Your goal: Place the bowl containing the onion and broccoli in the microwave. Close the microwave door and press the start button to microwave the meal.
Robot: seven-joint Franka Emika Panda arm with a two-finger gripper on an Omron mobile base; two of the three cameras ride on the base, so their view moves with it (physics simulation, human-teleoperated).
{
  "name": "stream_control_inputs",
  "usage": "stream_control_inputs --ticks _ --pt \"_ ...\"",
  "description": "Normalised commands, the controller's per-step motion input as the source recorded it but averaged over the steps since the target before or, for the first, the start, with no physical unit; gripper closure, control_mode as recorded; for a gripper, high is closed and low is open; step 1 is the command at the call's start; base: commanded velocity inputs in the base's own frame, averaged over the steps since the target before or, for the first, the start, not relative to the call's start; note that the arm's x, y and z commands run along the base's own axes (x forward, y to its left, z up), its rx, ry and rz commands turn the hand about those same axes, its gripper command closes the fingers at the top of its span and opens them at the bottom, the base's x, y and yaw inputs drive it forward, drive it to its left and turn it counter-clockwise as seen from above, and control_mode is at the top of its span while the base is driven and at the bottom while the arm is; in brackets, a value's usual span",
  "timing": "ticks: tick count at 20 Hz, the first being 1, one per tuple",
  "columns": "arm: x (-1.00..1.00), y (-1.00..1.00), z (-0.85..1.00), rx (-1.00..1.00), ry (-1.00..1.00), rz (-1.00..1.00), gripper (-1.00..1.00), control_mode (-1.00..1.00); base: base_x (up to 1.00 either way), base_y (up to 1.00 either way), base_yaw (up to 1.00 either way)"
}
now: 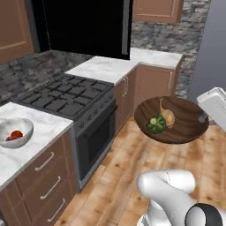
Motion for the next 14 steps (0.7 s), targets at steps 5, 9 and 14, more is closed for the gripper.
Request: stream_control_inputs --ticks 5,9,14 --pt "0.00 0.00 0.00 0.00 0.00 0.00 1.00 1.00 0.67 -0.44 -0.50" --pt "0.00 0.00 0.00 0.00 0.00 0.00 1.00 1.00 0.94 -0.30 -0.38" --pt "0.00 0.00 0.00 0.00 0.00 0.00 1.00 1.00 1.00 -0.18 0.01"
